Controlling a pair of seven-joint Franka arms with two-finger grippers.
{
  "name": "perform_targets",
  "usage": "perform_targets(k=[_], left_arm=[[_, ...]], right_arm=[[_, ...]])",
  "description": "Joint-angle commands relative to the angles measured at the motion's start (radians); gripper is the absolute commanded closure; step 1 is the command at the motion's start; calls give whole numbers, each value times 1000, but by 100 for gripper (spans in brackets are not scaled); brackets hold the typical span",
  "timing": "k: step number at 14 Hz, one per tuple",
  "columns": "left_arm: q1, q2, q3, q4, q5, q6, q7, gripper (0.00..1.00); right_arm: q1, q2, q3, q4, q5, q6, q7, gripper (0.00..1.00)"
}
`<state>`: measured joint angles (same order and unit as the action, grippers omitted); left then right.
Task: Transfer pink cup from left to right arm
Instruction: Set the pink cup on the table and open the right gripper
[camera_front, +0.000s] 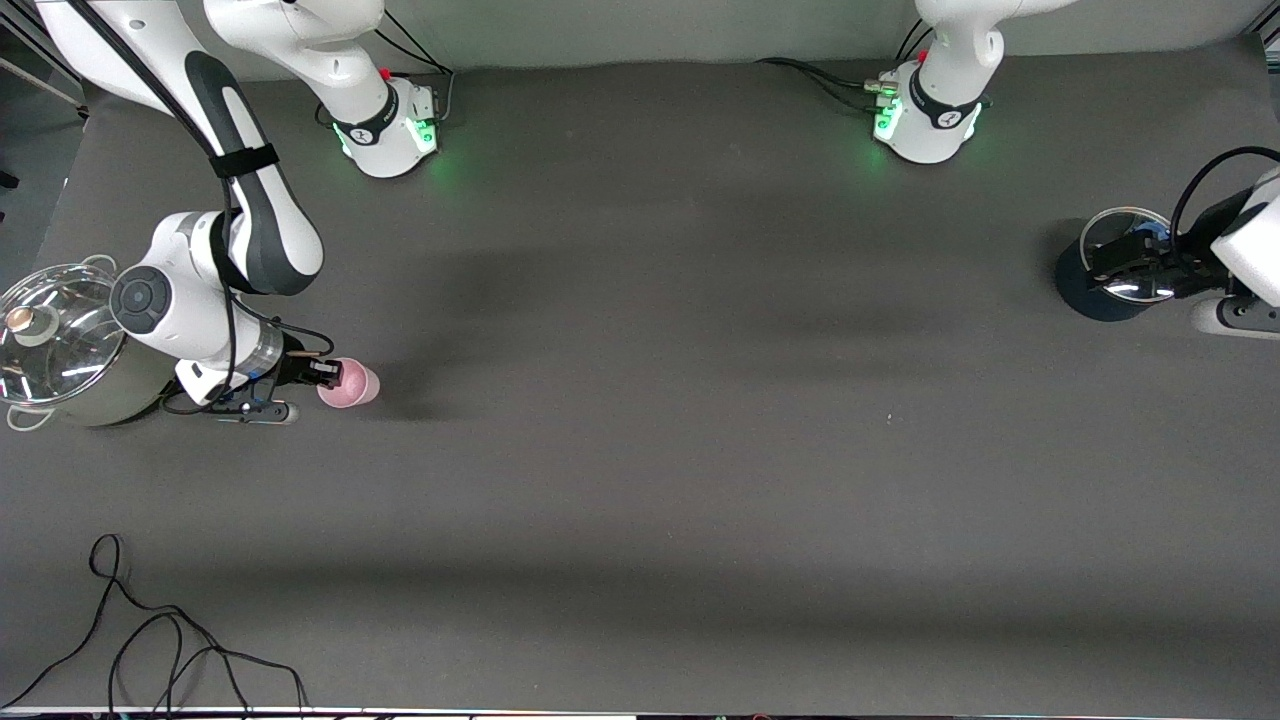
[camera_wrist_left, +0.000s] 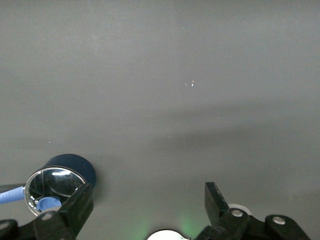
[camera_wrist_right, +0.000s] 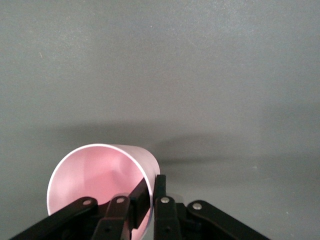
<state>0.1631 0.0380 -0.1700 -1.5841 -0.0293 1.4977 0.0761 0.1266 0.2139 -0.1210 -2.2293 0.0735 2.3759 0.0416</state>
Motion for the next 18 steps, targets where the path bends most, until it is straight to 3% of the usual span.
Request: perform_targets(k=[1,2,4,7,9,10,12,14,16,18], left_arm=[[-26,-49,-9,-25,64,25,-36,0],[-28,-55,-9,-27,66,33,-35,0],[-30,-64,-11,-28,68,33,-19,1],[-28,-73,-11,-28,66,42,-18,1],[-40,-70,-5,-28,63,62,-15,1],[-80,-69,15,-27,61,67,-16,1],[-187,-67,125,-24,63,68,-15,1],[-288,-64,228,-28,63,67,-15,1],[-320,-59,264,-30,63,72,-15,1],[-312,-59,262,-30,63,68,-13,0]], right_arm=[[21,2,-5,-4,-11,16,-12,81],[27,-2,-5,-4,-11,13,-6,57],[27,-10,-5,-3,-11,3,1,44],[28,-39,-6,2,-11,-12,1,43],[30,-77,-6,38,-11,-116,0,42],[30,-106,-6,57,-11,-171,0,39],[31,-168,-5,111,-12,-281,3,21],[31,-197,-3,186,-12,-396,9,18],[31,-225,-3,262,-14,-492,11,0],[33,-232,0,368,-26,-608,14,0]])
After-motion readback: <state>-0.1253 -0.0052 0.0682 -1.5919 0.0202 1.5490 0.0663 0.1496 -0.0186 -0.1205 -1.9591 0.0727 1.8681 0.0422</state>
